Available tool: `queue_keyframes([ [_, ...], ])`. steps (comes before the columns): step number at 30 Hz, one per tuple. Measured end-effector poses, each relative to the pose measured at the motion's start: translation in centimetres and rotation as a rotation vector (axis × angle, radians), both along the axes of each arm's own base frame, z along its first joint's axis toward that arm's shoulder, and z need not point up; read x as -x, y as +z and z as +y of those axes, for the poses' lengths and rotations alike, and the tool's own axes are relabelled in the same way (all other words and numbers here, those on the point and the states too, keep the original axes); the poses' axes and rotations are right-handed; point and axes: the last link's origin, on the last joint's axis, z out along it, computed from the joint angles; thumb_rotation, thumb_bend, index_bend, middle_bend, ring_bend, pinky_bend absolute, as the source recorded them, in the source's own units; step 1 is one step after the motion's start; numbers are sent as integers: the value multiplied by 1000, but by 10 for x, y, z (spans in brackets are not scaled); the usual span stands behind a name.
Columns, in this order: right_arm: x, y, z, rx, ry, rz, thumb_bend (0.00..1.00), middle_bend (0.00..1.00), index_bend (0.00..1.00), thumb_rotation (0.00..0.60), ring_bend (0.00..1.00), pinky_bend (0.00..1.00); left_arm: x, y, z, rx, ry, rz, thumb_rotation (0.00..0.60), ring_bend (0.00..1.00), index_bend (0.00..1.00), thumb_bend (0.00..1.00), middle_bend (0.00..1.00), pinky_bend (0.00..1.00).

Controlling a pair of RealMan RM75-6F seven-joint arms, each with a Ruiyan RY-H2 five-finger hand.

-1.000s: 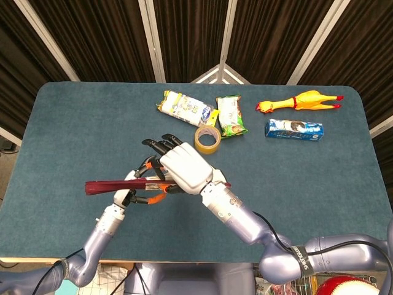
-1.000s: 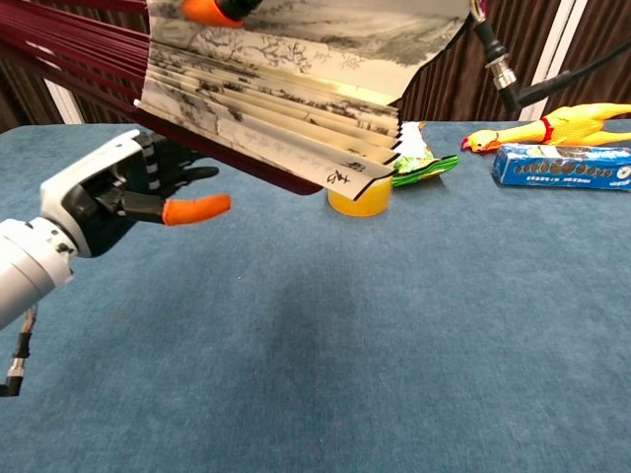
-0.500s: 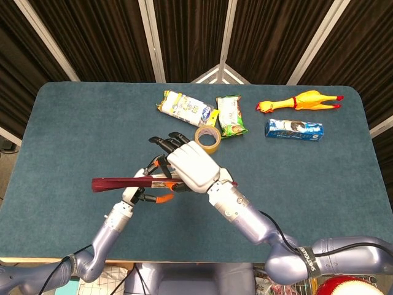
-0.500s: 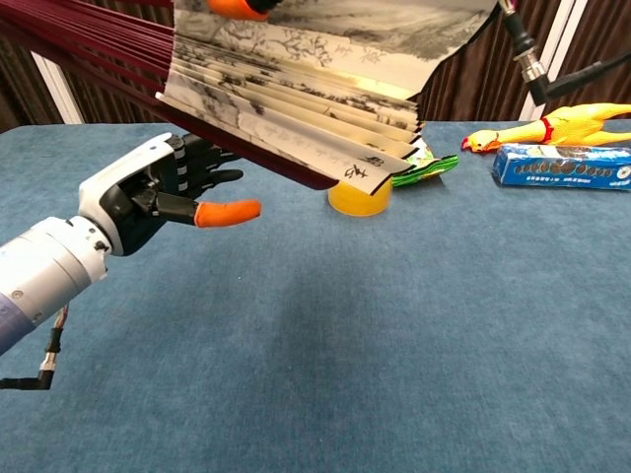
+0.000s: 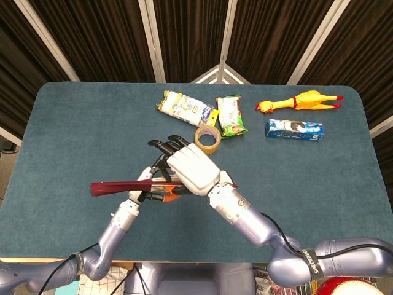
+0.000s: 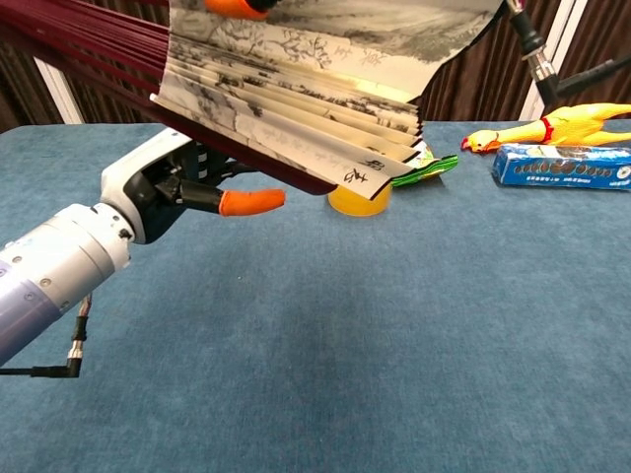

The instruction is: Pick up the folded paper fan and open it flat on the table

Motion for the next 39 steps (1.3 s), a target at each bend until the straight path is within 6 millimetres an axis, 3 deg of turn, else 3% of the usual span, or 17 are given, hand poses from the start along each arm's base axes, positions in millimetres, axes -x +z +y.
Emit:
queue_keyframes([
  [7, -4, -2, 4, -8, 14, -2, 419, 177, 744, 600, 264, 166, -8, -3, -4, 14, -10, 2, 600, 0, 438, 242, 270, 110],
  [12, -4, -1, 4, -2, 12, -2, 420, 177, 744, 600, 264, 166, -10, -3, -7, 9, -16, 0, 600, 0, 504, 322, 287, 110],
  [16, -3, 0, 2, 6, 0, -5, 420, 177, 744, 600, 264, 166, -9, -2, -9, 0, -16, 1, 600, 6, 622, 431, 333, 144],
  [21, -1, 2, 2, 10, -3, -6, 420, 177, 744, 600, 264, 166, -7, 1, -8, -17, 1, 3, 600, 15, 742, 463, 377, 162],
  [29, 9, 10, -5, 39, -38, -8, 419, 177, 744, 600, 264, 166, 4, 6, -4, -45, 23, 32, 600, 16, 753, 460, 378, 161],
  [39, 34, 29, -26, 94, -105, -13, 420, 177, 744, 600, 264, 166, 21, 28, 5, -169, 11, 68, 600, 36, 731, 405, 385, 164],
])
